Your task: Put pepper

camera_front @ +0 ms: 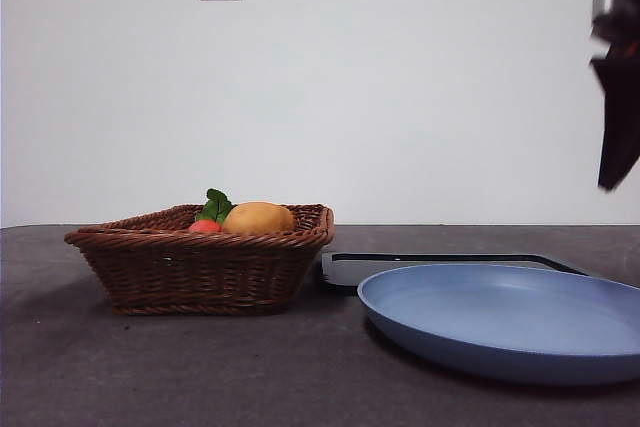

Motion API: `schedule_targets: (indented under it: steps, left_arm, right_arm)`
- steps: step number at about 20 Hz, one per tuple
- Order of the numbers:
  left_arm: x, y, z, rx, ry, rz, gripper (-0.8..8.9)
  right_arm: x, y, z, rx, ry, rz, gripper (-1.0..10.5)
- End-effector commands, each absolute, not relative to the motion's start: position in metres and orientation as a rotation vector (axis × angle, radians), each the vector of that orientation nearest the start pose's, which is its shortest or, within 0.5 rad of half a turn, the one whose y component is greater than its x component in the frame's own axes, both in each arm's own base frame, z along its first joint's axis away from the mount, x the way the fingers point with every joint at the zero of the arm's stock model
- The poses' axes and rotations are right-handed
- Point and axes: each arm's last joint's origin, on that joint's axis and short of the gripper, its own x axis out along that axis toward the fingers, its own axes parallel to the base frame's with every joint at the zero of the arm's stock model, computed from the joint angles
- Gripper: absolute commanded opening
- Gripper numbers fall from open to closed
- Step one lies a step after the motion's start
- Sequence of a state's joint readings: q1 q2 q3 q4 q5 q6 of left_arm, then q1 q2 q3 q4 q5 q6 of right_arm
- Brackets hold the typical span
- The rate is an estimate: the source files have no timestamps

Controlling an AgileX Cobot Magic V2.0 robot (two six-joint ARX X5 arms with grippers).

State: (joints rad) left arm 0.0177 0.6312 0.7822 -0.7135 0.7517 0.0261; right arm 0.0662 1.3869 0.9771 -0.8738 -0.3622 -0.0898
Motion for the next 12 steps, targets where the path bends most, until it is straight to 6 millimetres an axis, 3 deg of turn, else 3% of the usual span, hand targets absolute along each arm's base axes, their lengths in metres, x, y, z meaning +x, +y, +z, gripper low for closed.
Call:
schedule_targets:
  steps: [1, 6, 12]
  left_arm:
    - [0.116, -0.018, 0.314, -0.174, 0.496, -0.731, 3.38]
    - [0.116, -0.018, 0.314, -0.174, 0.496, -0.730, 3.38]
    - [0.116, -0.018, 0.314, -0.174, 0.496, -0.730, 3.38]
  right_arm:
    - [0.260, 0.028, 0.219, 0.114, 1.276, 0.420, 3.2]
    - [0.278, 0.031, 0.192, 0.096, 1.314, 0.404, 3.2]
    - [0.287, 0.036, 0.169, 0.099, 1.381, 0.413, 2.7]
